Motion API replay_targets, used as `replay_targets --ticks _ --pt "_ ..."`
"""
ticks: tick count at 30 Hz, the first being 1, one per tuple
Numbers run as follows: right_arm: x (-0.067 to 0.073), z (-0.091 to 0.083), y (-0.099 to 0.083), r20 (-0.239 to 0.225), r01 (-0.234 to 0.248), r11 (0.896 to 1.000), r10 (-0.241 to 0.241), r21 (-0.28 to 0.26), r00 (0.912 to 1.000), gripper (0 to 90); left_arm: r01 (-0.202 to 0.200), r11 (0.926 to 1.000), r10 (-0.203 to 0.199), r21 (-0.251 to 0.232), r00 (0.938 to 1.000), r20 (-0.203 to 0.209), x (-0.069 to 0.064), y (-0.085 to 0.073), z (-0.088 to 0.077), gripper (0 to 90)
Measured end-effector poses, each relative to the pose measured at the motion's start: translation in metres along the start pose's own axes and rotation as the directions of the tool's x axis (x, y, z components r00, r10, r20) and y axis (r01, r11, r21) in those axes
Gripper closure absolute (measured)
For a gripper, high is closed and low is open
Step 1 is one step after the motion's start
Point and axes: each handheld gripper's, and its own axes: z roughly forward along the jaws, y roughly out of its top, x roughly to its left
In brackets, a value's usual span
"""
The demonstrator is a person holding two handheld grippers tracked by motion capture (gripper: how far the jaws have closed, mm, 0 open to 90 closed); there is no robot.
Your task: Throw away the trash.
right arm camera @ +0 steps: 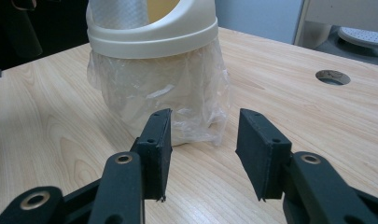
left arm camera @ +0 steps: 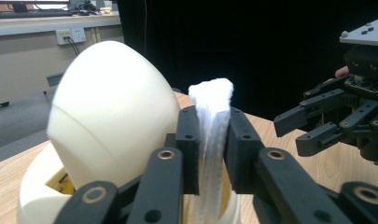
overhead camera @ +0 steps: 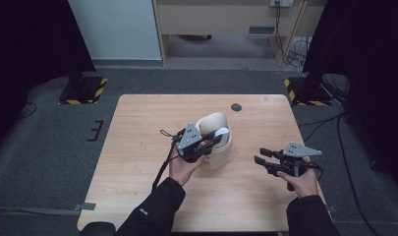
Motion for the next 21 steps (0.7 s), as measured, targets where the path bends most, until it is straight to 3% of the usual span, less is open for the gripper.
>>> replay_targets --ticks 16,21 --pt "0.0003 0.0003 0.0005 -0.001 0.003 1.000 -0.003 0.002 1.0000 55.2 0.025 0.9993 -0.024 0.029 0.9995 -0.018 -0.0066 -0.0011 -0.0030 53.4" --pt "0.0003 0.0004 0.0006 -0.002 0.005 1.000 -0.005 0.001 1.0000 55.3 0.031 0.9994 -0.030 0.017 0.9995 -0.011 -0.0080 -0.0015 -0.0027 48.1"
